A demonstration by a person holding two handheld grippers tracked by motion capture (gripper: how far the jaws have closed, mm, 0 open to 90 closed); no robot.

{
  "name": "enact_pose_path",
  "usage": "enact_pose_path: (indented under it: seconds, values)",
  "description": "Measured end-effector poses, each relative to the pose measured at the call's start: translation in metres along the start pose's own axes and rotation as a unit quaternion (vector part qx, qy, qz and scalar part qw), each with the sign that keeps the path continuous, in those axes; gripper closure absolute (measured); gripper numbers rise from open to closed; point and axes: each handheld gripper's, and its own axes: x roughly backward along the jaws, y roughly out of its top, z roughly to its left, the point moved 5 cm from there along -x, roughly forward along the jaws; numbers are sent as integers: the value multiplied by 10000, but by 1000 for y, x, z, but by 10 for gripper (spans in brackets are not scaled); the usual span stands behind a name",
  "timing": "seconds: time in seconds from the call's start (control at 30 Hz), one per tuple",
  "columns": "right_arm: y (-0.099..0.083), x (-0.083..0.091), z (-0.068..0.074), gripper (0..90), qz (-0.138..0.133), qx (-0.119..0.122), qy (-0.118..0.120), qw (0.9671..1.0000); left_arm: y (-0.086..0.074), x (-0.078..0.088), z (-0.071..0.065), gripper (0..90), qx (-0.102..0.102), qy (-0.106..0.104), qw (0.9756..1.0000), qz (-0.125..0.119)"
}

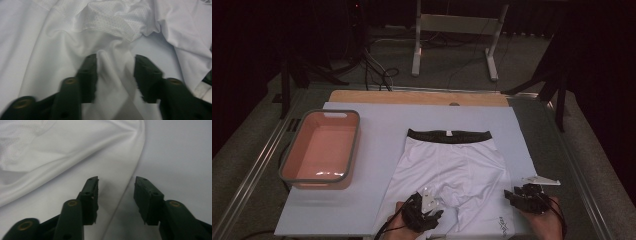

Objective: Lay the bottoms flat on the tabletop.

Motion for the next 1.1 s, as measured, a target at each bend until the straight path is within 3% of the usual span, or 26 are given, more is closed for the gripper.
enact_pose_path:
  seconds: [0.07,0.13,0.17,0.23,0.37,0.47,0.53,0.63,0.77,0.9,0.93,1.03,1.1]
  values:
    - [-1,1,3,640,44,62,12,10000,1,-2,-2,774,9,-86,10000,1]
    - [-2,2,5,725,94,122,16,9999,4,-3,-3,881,-19,-35,10000,23]
    - [-3,3,6,806,128,145,44,9998,5,-4,-3,889,4,-42,10000,10]
    - [-4,4,7,885,156,142,189,9996,7,-7,-6,893,80,-142,9999,-24]
    - [-4,4,7,893,165,201,170,9995,15,-15,-13,894,170,-246,9995,-118]
    - [-3,5,1,893,84,245,-134,9996,23,-19,-16,891,356,-333,9985,-263]
    - [-1,7,-6,894,-15,134,-286,9995,30,-20,-21,871,333,-466,9976,-381]
    - [-2,8,-13,893,-49,1,-294,9996,33,-21,-27,796,206,-549,9976,-378]
    - [-4,9,-13,892,-28,5,-243,9997,38,-24,-42,582,50,-825,9955,-469]
    - [-5,11,-12,891,-19,-2,-204,9998,44,-36,-51,519,-103,-818,9960,-346]
    - [-5,11,-12,891,-18,-1,-198,9998,44,-41,-53,543,-156,-775,9966,-247]
    - [-6,13,-13,891,-2,-14,-211,9998,43,-46,-56,822,-221,-880,9959,-67]
    - [-8,15,-14,891,-3,-11,-229,9997,43,-45,-60,884,-274,-950,9951,-73]
